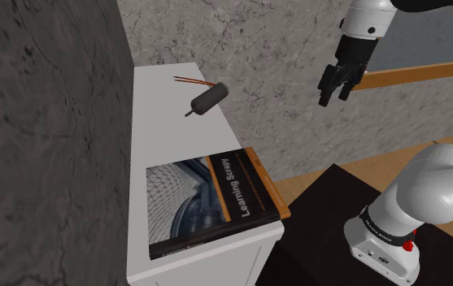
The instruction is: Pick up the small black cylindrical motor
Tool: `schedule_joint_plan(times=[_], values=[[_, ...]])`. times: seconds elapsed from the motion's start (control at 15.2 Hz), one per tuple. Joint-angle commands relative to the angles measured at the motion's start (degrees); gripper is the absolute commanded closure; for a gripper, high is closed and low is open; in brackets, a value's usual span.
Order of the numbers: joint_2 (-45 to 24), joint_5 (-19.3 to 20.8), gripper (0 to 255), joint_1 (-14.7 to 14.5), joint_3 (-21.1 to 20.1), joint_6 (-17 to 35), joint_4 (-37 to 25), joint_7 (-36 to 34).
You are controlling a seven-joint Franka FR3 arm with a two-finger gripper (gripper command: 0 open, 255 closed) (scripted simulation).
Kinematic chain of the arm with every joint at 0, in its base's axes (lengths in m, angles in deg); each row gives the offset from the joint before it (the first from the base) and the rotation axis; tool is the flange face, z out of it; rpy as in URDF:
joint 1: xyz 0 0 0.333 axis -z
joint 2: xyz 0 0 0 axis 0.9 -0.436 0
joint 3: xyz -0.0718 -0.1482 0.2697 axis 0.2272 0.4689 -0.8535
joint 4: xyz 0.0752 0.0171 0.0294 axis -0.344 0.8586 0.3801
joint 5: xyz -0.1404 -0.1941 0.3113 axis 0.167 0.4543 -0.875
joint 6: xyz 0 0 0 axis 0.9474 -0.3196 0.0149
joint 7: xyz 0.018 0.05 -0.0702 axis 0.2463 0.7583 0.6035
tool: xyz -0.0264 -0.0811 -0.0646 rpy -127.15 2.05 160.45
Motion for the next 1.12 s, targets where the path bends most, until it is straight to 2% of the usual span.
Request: schedule_joint_plan(times=[0.0, 0.53, 1.06], values=[[0.0, 0.0, 0, 0.0, 0.0, 0.0, 0.0, 0.0], [-19.02, 0.72, 0, -1.87, -1.84, 6.41, -12.45, 3.09], [-37.5, 2.52, 0, -3.41, -4.11, 7.86, -29.35, 5.06]])
